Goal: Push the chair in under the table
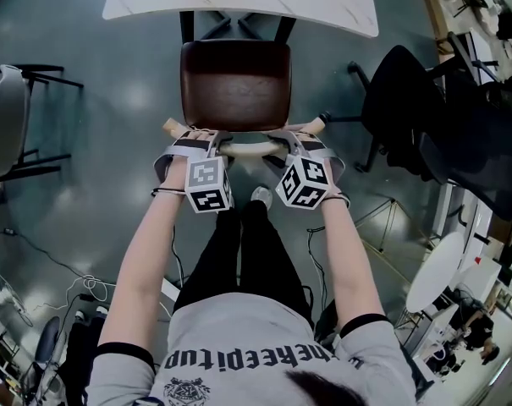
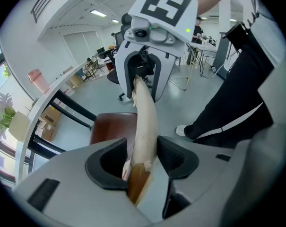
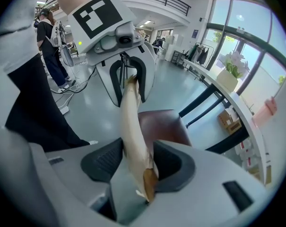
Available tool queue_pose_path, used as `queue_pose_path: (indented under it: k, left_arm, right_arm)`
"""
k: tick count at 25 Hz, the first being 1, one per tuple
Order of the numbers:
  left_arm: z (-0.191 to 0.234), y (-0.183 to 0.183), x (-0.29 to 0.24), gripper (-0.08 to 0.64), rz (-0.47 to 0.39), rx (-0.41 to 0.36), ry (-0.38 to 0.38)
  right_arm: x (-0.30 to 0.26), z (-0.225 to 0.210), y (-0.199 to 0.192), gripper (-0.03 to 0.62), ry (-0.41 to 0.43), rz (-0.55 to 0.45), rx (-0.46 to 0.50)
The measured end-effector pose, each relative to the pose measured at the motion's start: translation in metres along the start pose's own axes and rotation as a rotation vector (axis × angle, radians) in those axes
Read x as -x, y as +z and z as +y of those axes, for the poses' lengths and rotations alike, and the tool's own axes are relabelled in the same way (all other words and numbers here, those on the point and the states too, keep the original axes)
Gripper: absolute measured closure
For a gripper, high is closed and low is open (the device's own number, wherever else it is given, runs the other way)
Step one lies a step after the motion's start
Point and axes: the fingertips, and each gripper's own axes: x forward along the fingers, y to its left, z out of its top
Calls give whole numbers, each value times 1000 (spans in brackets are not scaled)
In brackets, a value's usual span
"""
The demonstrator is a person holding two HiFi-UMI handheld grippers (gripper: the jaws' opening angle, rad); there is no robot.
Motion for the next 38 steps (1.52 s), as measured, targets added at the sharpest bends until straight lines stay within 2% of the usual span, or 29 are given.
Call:
queue_pose_path:
  k: [10, 21, 29, 38]
  left_arm:
    - [0, 2, 0, 352, 6, 4, 0]
    - [30, -2, -5, 351, 23, 24, 1]
    - [36, 2, -7, 351, 24, 35, -7]
    - [50, 3, -10, 350, 21, 35, 24]
  right_arm:
    - [2, 0, -2, 385, -1, -5, 13]
    - [-6, -29, 0, 385, -9, -10, 23]
    - [-5, -37, -2, 385, 3, -12, 36]
    - [-7, -51, -4, 385, -8, -11, 40]
